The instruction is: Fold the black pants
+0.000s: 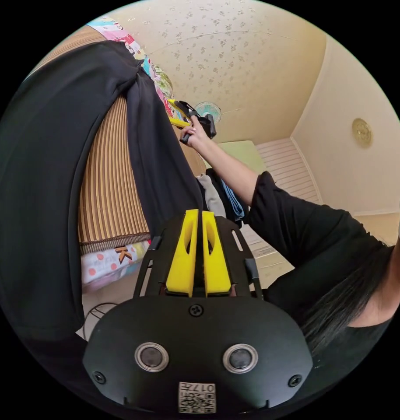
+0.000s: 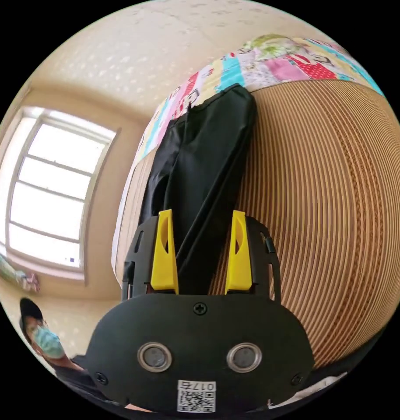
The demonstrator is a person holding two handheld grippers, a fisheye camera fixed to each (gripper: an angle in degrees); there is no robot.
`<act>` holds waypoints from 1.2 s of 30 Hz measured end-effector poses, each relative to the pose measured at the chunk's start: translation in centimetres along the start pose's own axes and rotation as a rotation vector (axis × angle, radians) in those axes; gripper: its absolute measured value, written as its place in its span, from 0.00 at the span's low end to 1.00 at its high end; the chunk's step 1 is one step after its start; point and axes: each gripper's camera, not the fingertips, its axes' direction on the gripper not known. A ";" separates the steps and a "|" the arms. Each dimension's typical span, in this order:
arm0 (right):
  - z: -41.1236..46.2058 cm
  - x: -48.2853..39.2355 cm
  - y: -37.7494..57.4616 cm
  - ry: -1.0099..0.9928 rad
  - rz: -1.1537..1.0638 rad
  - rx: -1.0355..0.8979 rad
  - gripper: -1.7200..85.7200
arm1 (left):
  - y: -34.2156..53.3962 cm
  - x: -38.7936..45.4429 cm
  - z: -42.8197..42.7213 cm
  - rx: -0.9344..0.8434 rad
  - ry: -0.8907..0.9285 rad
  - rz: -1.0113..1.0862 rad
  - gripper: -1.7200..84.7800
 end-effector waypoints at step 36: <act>6.6 -11.0 30.2 -0.003 -0.392 -0.084 0.17 | -2.2 -3.3 -21.1 0.128 -0.378 -0.129 0.13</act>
